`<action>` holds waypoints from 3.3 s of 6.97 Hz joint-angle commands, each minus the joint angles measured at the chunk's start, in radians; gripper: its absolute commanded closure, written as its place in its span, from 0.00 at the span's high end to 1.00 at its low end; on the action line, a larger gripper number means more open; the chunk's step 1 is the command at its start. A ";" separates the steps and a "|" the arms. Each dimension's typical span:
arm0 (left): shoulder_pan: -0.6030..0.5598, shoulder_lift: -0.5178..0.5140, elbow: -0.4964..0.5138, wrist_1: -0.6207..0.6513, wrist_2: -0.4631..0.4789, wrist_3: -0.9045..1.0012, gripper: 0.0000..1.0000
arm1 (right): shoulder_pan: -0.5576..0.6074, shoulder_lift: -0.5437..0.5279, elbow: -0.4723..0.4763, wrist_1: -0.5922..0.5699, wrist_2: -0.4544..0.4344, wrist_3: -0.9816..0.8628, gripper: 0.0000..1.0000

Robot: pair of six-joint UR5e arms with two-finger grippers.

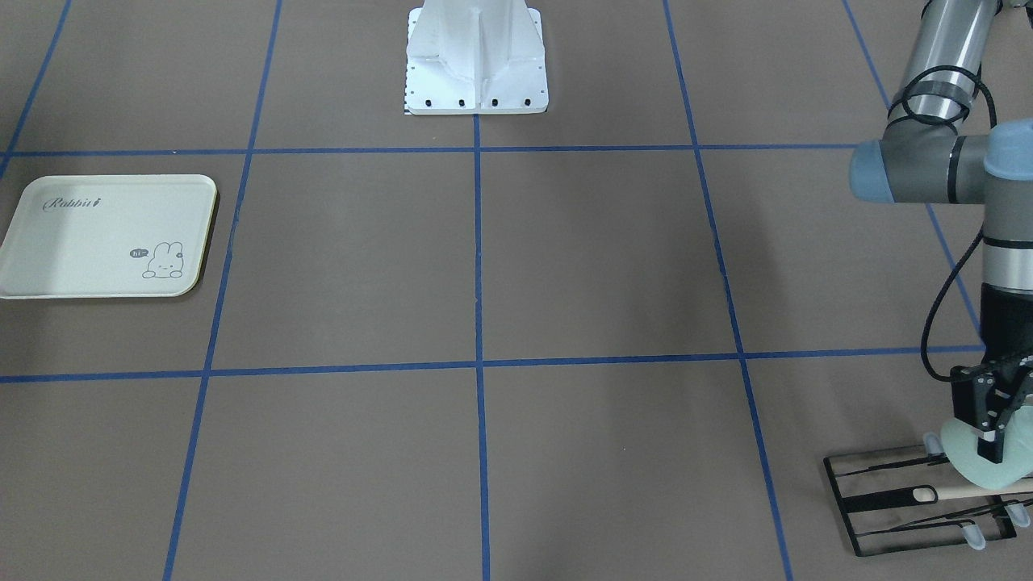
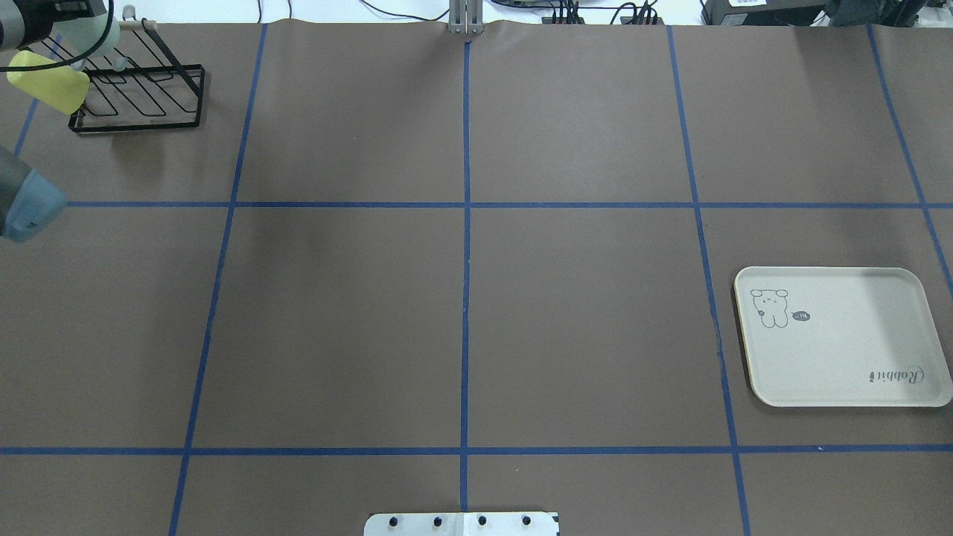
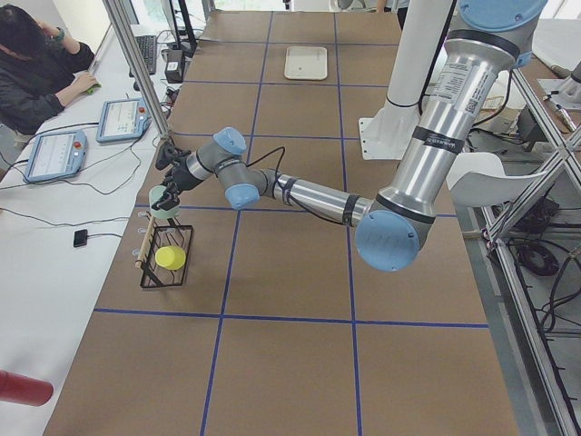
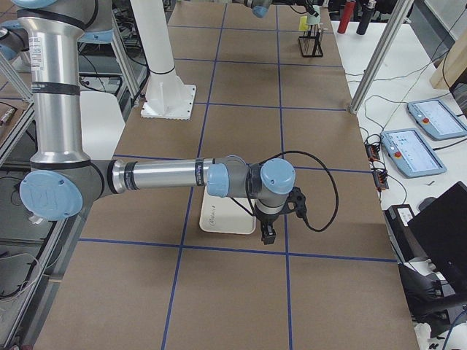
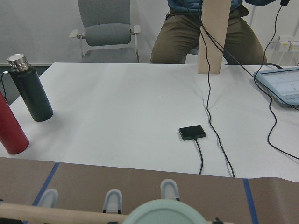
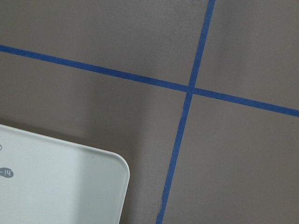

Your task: Left arm grabs green cup and hands to right arm on tray

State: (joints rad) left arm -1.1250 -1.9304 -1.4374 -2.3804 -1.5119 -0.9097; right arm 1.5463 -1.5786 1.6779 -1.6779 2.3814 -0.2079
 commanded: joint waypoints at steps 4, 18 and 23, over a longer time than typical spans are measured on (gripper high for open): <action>-0.010 -0.054 -0.031 0.044 -0.002 -0.079 0.35 | 0.000 0.029 0.040 0.001 -0.011 0.001 1.00; 0.356 -0.160 -0.239 0.056 -0.002 -0.993 0.36 | -0.378 0.314 -0.057 1.085 -0.014 1.494 0.99; 0.439 -0.248 -0.337 0.058 -0.005 -1.221 0.37 | -0.497 0.356 -0.057 1.455 -0.019 1.699 0.99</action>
State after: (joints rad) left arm -0.6968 -2.1731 -1.7266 -2.3247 -1.5158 -2.1073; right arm 1.0711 -1.2338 1.6209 -0.2969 2.3647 1.4816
